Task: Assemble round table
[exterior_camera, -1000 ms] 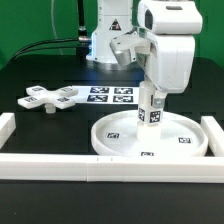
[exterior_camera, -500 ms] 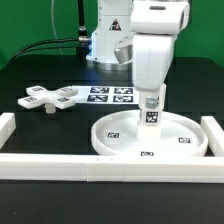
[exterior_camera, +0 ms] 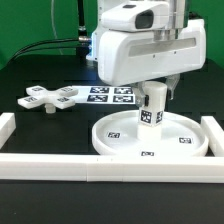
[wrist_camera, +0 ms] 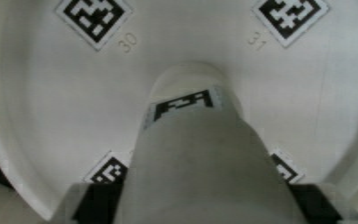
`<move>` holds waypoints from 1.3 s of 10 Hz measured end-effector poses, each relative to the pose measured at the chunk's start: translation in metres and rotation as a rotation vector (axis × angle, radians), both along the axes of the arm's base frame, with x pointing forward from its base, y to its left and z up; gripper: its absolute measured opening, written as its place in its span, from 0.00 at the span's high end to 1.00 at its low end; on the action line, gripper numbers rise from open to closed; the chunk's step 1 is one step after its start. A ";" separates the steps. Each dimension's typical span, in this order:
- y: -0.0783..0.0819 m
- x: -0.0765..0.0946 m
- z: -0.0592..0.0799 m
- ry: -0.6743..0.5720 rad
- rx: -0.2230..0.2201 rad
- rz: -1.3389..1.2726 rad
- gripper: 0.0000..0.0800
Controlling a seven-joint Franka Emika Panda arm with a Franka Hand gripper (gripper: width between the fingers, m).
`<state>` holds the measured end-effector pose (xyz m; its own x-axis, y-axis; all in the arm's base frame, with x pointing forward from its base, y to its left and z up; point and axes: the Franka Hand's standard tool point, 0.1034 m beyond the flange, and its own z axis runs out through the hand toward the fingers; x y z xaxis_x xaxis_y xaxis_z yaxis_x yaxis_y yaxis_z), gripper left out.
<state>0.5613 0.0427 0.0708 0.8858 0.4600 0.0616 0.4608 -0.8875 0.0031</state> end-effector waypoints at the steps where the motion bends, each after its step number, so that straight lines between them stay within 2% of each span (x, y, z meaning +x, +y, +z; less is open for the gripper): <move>1: 0.000 0.001 0.000 -0.021 0.013 -0.098 0.49; 6: -0.003 0.001 0.000 -0.038 0.046 -0.370 0.49; 9: -0.006 0.001 -0.001 -0.027 0.092 -0.743 0.49; 13: -0.005 -0.001 -0.001 -0.018 0.111 -1.177 0.49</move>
Offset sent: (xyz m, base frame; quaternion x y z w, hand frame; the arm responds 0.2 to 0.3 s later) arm 0.0000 0.0000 0.0000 0.0000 0.0000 0.1938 0.9810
